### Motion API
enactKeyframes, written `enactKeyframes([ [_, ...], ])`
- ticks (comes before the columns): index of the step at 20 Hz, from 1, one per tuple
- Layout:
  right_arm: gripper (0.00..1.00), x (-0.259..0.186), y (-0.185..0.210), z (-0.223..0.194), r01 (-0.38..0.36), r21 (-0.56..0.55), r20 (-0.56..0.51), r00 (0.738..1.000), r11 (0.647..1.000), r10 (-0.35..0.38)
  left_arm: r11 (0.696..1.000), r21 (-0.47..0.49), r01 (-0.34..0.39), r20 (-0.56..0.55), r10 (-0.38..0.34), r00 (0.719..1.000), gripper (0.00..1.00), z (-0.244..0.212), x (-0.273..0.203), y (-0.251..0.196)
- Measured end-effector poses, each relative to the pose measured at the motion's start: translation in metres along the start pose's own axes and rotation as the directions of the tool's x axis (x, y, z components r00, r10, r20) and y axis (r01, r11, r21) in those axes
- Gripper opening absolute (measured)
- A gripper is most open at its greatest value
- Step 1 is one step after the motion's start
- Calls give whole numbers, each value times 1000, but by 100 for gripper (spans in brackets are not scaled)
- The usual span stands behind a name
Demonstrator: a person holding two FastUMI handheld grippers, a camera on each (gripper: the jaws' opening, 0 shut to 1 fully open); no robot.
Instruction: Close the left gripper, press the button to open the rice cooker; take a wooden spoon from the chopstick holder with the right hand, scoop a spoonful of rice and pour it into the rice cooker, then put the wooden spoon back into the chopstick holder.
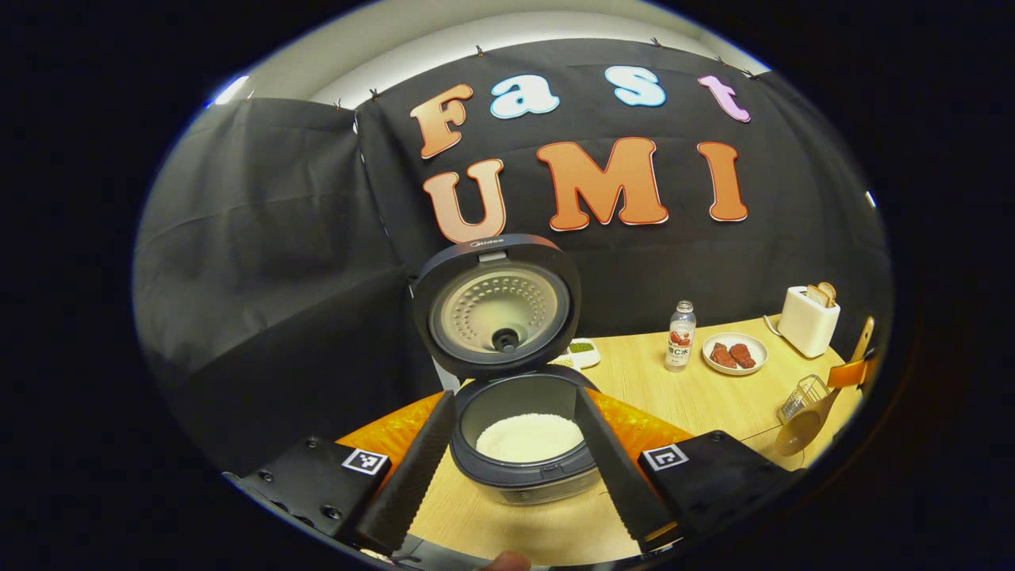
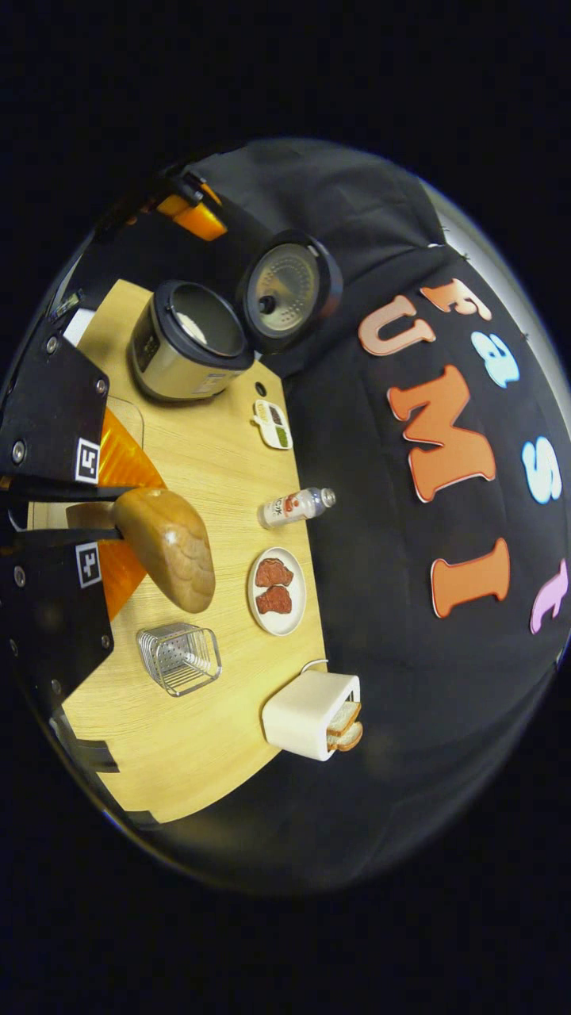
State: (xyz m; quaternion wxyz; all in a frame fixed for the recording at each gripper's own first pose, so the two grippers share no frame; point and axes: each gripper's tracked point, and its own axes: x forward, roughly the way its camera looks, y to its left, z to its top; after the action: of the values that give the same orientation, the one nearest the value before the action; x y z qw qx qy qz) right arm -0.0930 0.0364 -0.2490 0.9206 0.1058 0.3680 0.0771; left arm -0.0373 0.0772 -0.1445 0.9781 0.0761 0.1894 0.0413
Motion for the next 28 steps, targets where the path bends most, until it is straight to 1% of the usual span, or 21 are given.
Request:
enactKeyframes([
  [1, 13, 7, 2, -8, 25, -57, -7, 1000, 998, -26, 1000, 3, -1, -4, 1, 1000, 94, -3, 0, 4],
  [3, 13, 18, 0, -25, 85, -179, -19, 996, 980, -90, 1000, 5, -8, -17, 8, 1000, 94, -10, 0, 12],
  [4, 13, 21, 3, -31, 100, -221, -8, 994, 970, -105, 1000, 3, -15, -22, 15, 1000, 100, -13, -2, 17],
  [5, 13, 25, 5, -34, 118, -258, 5, 993, 959, -121, 1000, 0, -19, -25, 19, 999, 94, -15, -3, 20],
  [6, 13, 29, 5, -39, 139, -289, 12, 990, 947, -142, 1000, -2, -26, -27, 26, 999, 100, -16, -3, 25],
  [7, 13, 34, 2, -42, 168, -328, 26, 985, 930, -169, 1000, -4, -29, -30, 29, 999, 100, -19, -3, 29],
  [9, 13, 41, 4, -48, 196, -388, 49, 980, 901, -192, 999, -8, -37, -36, 37, 999, 100, -24, -4, 37],
  [10, 13, 46, 6, -53, 197, -418, 55, 980, 887, -192, 999, -9, -39, -40, 39, 998, 100, -26, -3, 40],
  [11, 12, 49, 6, -60, 198, -436, 50, 979, 878, -196, 999, -8, -41, -48, 40, 998, 100, -30, -2, 44],
  [13, 11, 54, 2, -74, 210, -437, 36, 976, 875, -216, 999, -4, -44, -55, 44, 998, 100, -33, -3, 52],
  [14, 11, 56, 3, -74, 221, -437, 50, 974, 872, -222, 999, -4, -44, -55, 44, 998, 94, -34, -1, 55],
  [17, 10, 58, 8, -79, 245, -451, 78, 969, 858, -236, 999, -13, -46, -71, 45, 996, 94, -40, 4, 62],
  [20, 10, 56, 18, -84, 260, -480, 121, 966, 838, -230, 999, -18, -34, -78, 33, 996, 94, -41, 10, 63],
  [21, 11, 56, 21, -86, 263, -480, 126, 965, 837, -231, 1000, -13, -29, -78, 27, 997, 94, -40, 12, 61],
  [22, 10, 57, 25, -89, 254, -469, 116, 967, 846, -227, 1000, -6, -23, -74, 23, 997, 100, -39, 14, 61],
  [23, 10, 53, 27, -89, 263, -458, 124, 965, 849, -232, 1000, 3, -17, -74, 17, 997, 100, -39, 15, 60],
  [24, 10, 53, 31, -91, 260, -442, 123, 966, 858, -229, 1000, 10, -10, -73, 11, 997, 94, -38, 17, 58],
  [25, 10, 52, 35, -89, 255, -414, 128, 967, 874, -222, 1000, 15, -2, -74, 3, 997, 94, -38, 19, 56],
  [26, 10, 52, 41, -88, 239, -376, 125, 970, 895, -207, 1000, 19, 6, -77, -4, 997, 100, -38, 20, 54],
  [27, 11, 52, 48, -88, 223, -338, 123, 974, 914, -192, 1000, 23, 14, -83, -12, 996, 94, -40, 22, 51],
  [28, 10, 52, 53, -90, 200, -288, 113, 978, 936, -174, 999, 27, 20, -91, -17, 996, 100, -41, 23, 50],
])
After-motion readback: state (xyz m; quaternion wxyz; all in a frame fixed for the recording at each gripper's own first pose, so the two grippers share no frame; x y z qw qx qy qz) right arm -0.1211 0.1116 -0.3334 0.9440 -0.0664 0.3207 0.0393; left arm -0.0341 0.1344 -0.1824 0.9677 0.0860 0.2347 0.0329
